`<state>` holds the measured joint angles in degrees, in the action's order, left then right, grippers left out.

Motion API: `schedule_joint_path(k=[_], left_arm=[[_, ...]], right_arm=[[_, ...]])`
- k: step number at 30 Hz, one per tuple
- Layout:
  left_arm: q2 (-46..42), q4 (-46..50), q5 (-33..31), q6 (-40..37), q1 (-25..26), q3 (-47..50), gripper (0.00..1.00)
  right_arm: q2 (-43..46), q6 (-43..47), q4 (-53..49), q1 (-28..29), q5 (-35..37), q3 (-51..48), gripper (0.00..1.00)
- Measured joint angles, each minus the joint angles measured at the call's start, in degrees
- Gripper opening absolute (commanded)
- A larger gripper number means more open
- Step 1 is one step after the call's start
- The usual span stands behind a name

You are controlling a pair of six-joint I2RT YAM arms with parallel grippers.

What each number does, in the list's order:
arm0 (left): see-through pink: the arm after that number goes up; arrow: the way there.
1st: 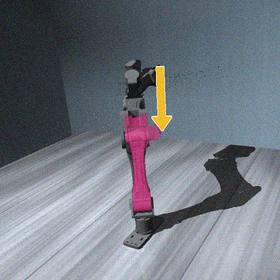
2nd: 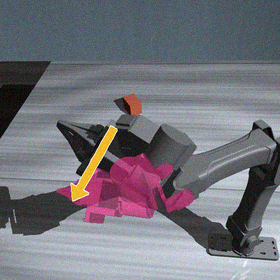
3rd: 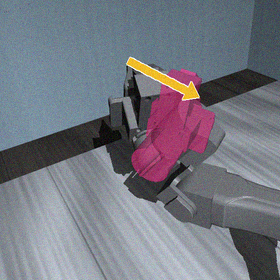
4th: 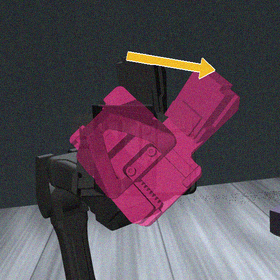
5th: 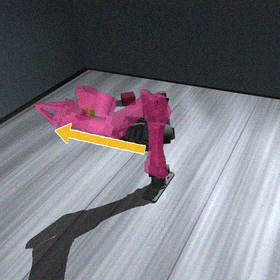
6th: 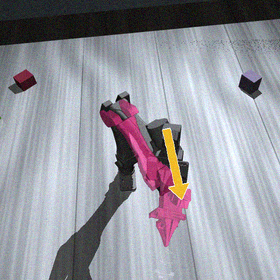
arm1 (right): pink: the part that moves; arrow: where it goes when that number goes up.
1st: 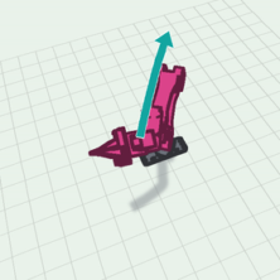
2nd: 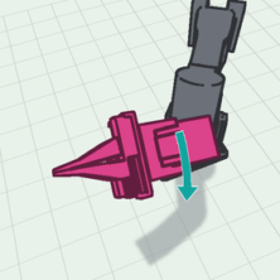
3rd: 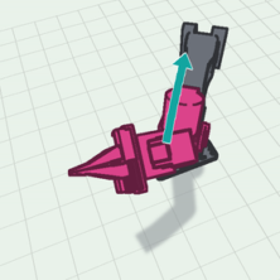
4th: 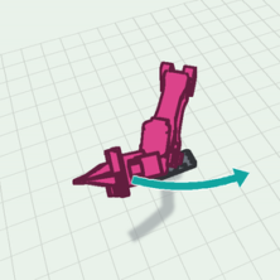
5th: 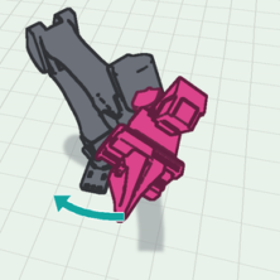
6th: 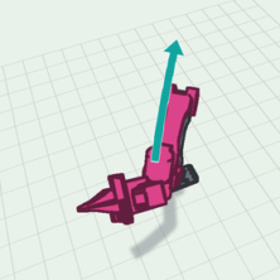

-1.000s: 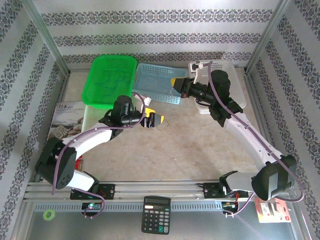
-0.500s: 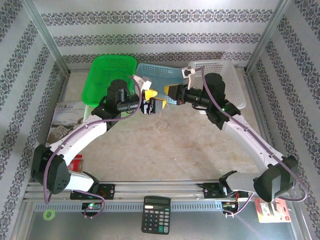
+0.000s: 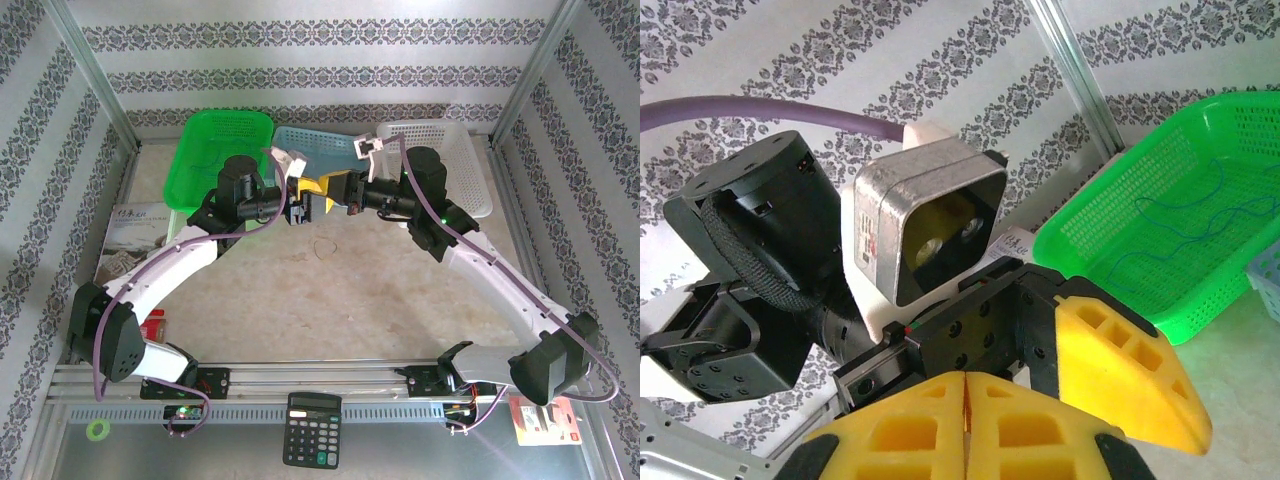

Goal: Untangle the cables

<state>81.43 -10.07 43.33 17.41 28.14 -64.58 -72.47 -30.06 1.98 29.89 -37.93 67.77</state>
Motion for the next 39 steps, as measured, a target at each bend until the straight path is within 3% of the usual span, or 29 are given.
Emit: schedule_joint_path(k=[14, 16, 23, 24, 27, 29, 39], left_arm=[[2.3, -5.2, 0.2, 3.0, 0.0, 0.0, 0.5], [2.3, -6.0, 0.2, 3.3, 0.0, 0.0, 0.44], [2.3, -8.7, 0.6, 5.5, 0.0, 0.5, 0.0], [2.2, -9.0, 0.6, 5.6, 0.0, 0.8, 0.0], [1.5, -9.3, 0.5, 5.8, 0.0, 1.6, 0.0], [1.0, -9.3, -0.1, 5.9, 0.0, 1.8, 0.0], [-2.0, -9.3, -3.3, 6.2, 0.0, 1.3, 0.0]], right_arm=[[-0.2, -1.7, 1.7, 1.4, -0.3, 0.0, 0.0], [-0.2, -1.7, 1.9, 1.5, -0.3, 0.2, 0.0], [-0.2, -1.7, 2.2, 1.5, -0.2, 0.4, 0.0], [-0.2, -1.7, 2.3, 1.5, 0.0, 0.4, 0.03], [-0.1, -2.1, 2.6, 1.4, 0.5, 0.4, 0.37], [0.3, -2.6, 2.9, 0.6, 1.1, 0.2, 0.46], [10.8, -4.9, 5.5, -8.8, 4.2, -12.1, 0.61]])
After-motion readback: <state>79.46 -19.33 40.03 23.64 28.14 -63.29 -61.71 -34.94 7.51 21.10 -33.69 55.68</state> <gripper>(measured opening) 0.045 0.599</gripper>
